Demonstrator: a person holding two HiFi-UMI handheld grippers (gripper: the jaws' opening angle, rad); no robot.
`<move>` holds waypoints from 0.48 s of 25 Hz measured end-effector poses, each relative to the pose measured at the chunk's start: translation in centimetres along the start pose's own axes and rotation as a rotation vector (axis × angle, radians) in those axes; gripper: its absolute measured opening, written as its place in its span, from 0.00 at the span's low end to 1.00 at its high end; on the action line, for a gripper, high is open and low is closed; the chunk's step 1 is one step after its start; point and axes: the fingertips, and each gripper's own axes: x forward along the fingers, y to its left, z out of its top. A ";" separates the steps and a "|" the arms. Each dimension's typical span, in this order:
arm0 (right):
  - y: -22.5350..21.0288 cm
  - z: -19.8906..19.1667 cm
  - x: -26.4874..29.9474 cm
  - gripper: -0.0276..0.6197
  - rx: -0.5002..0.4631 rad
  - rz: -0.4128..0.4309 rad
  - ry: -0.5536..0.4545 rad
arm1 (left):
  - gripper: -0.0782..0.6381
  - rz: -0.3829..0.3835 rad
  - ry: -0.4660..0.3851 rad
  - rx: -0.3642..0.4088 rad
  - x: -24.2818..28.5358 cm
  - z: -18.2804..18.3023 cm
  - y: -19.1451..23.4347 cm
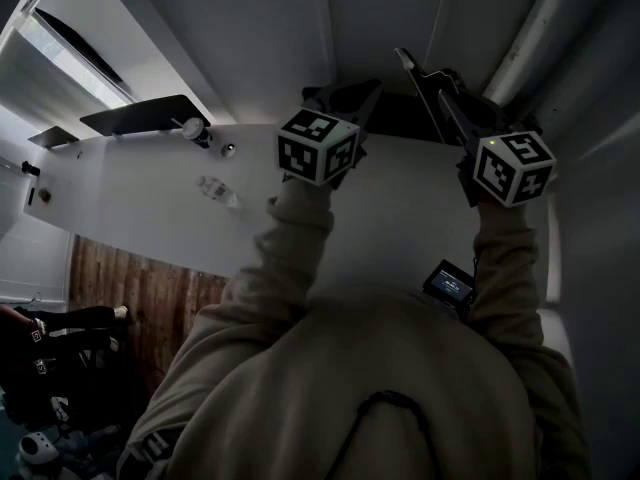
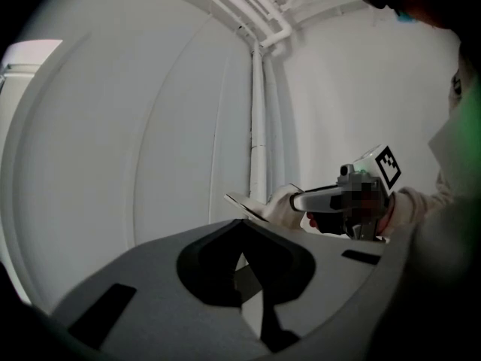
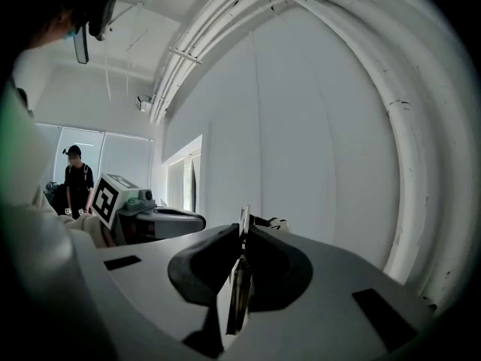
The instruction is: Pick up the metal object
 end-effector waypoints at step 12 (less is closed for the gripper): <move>-0.5 2.1 -2.9 0.11 -0.005 -0.070 -0.065 | 0.10 -0.078 -0.039 0.057 0.3 2.5 -2.9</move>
